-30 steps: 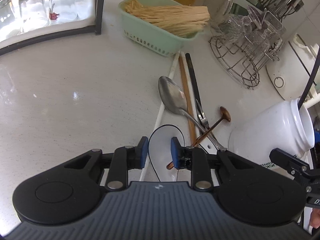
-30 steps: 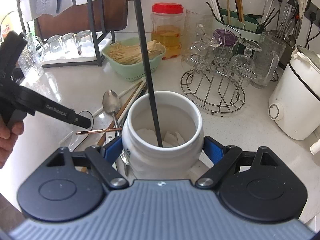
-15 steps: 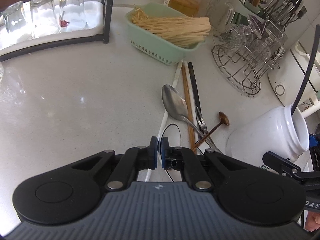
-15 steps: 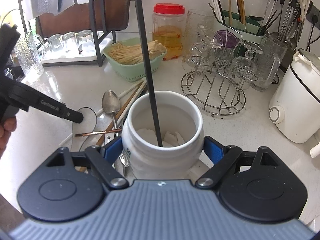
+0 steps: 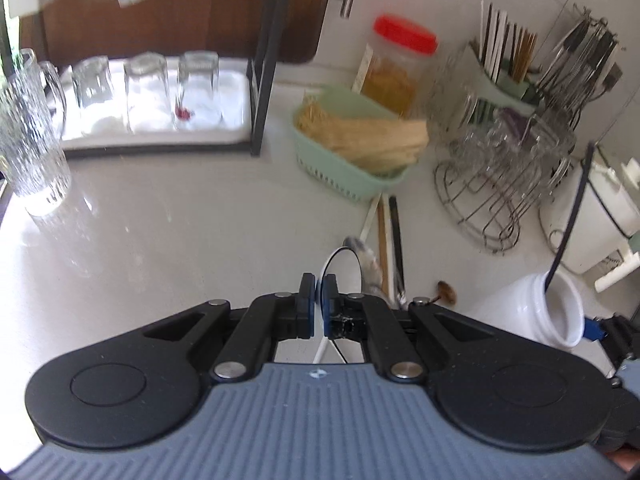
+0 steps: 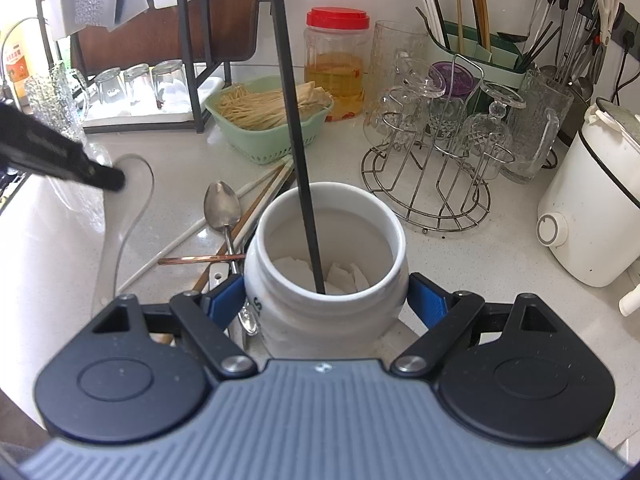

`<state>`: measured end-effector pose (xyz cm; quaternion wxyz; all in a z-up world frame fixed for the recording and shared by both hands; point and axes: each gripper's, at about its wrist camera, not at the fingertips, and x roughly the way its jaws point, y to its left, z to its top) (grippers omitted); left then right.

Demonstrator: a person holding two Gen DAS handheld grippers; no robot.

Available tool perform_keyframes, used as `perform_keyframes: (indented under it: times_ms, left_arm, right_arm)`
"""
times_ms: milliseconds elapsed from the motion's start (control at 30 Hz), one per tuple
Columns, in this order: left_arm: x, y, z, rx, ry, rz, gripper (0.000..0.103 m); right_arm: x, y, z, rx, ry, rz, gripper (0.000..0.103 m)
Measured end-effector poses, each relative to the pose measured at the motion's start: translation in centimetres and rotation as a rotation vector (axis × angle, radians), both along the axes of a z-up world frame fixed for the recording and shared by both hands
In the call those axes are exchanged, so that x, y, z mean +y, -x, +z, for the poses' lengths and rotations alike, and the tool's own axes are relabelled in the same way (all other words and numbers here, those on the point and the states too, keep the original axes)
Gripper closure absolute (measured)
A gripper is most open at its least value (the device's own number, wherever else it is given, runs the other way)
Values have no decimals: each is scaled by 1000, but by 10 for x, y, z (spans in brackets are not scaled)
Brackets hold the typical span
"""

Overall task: Organize utensils
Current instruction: 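Lift the white ceramic spoon with the left tool toward the jar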

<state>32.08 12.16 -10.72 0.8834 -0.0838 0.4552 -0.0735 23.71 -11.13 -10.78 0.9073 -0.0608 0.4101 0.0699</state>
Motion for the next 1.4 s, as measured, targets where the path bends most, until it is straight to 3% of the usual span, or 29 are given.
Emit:
perform_keyframes:
  times_ms: [267,533,900,1133,1400]
  left_arm:
    - [-5,11,30,-66,-5,0,99]
    - [-15,13,41,-85,-9,-4,99]
    - [-31,19,92,-212,60,-40,99]
    - [-60,14,133,-298,128,-142,99]
    - [-108,-3,127,-318,116,-303,99]
  right_arm:
    - [2,2,0,-6,-3,6,14]
    - [7,2,0,-6,-6,28,14]
    - [7,3,-1,-13,-3,50,14]
    - [7,4,-1,-20,-8,51,14]
    - [6,4,-2,-25,-17,50,14]
